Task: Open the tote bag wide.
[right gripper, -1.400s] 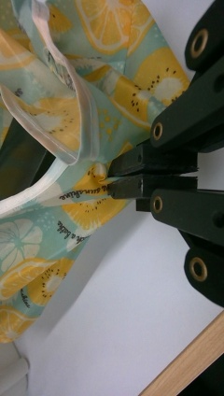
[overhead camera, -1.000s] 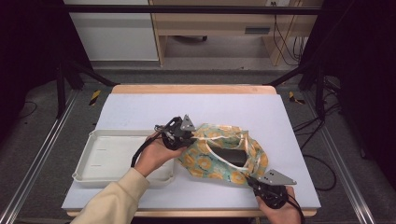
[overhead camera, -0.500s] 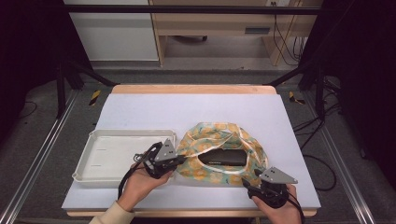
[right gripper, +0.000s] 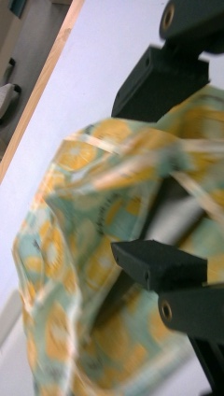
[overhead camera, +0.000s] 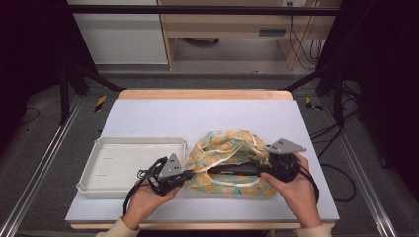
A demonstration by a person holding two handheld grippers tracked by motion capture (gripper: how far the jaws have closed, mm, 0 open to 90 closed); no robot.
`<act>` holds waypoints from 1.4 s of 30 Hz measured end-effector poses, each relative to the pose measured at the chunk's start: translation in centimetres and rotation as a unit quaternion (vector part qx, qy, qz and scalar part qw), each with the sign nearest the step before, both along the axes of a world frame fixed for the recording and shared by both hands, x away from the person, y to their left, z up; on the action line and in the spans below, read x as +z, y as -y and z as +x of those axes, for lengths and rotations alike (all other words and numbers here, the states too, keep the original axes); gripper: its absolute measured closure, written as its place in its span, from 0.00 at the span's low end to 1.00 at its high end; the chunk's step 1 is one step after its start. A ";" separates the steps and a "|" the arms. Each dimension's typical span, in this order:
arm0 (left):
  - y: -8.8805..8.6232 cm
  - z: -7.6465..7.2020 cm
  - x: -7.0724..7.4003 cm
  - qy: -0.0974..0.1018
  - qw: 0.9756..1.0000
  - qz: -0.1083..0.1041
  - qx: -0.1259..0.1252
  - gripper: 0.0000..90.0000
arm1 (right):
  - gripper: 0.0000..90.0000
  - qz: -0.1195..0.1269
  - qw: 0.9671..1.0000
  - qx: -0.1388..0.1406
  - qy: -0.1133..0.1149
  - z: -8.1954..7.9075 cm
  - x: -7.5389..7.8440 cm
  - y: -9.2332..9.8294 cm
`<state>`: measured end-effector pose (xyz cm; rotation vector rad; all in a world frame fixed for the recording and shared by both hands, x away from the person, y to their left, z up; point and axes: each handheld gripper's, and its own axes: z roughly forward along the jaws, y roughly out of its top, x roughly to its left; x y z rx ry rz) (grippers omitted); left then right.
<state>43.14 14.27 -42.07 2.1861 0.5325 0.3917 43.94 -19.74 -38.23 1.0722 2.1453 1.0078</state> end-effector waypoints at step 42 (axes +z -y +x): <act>-1.0 2.4 2.8 0.064 0.995 -0.048 0.064 0.99 | 1.00 0.008 0.996 0.081 -0.039 -7.8 -7.2 -1.9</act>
